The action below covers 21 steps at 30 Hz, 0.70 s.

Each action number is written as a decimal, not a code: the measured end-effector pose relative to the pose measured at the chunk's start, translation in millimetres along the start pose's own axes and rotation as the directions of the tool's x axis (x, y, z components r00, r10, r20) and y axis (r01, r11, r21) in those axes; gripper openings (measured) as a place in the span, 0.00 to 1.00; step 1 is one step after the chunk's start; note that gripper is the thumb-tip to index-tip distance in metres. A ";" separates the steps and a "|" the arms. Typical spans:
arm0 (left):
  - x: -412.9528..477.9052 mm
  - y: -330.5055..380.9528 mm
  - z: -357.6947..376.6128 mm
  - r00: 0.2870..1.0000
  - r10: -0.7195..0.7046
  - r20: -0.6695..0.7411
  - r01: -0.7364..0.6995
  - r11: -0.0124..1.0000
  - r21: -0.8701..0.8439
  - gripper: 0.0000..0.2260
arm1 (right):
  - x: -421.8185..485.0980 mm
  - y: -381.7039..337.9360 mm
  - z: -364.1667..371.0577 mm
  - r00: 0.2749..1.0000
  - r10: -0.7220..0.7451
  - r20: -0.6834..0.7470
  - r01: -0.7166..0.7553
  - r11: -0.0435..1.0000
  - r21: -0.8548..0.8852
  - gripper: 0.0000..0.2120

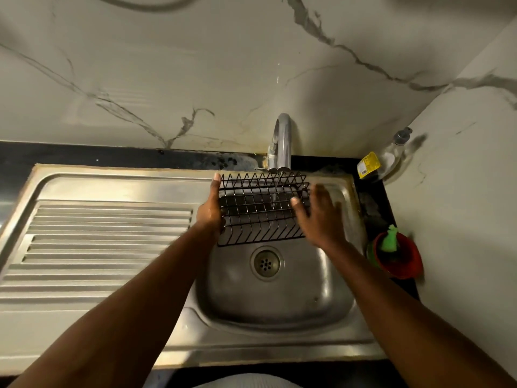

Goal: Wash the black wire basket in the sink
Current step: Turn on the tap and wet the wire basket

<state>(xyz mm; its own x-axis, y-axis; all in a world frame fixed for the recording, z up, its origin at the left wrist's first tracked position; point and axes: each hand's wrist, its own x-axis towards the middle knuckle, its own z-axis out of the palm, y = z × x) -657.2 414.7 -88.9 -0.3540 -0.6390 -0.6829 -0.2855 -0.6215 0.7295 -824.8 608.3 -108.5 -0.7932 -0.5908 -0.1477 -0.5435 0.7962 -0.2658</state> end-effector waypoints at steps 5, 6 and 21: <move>8.4 1.0 0.6 0.999 -0.036 0.010 0.036 0.999 0.002 0.60 | -11.5 -22.0 10.9 0.973 0.223 -0.066 -0.216 0.971 0.100 0.46; 9.5 0.7 2.4 0.999 -0.034 0.019 0.034 0.999 0.002 0.60 | -20.4 -34.9 14.5 0.975 0.185 -0.121 -0.177 0.981 0.076 0.43; 2.2 -0.2 -0.3 0.999 -0.044 0.022 0.044 0.999 0.015 0.59 | -67.9 -10.1 12.6 0.924 -0.334 -0.188 0.316 0.941 -0.121 0.30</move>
<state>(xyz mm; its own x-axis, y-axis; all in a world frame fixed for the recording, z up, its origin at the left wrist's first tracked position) -657.7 413.3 -90.5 -0.3608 -0.6005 -0.7136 -0.3145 -0.6421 0.6992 -762.0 638.8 -107.7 -0.6027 -0.7870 0.1317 -0.7952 0.5785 -0.1816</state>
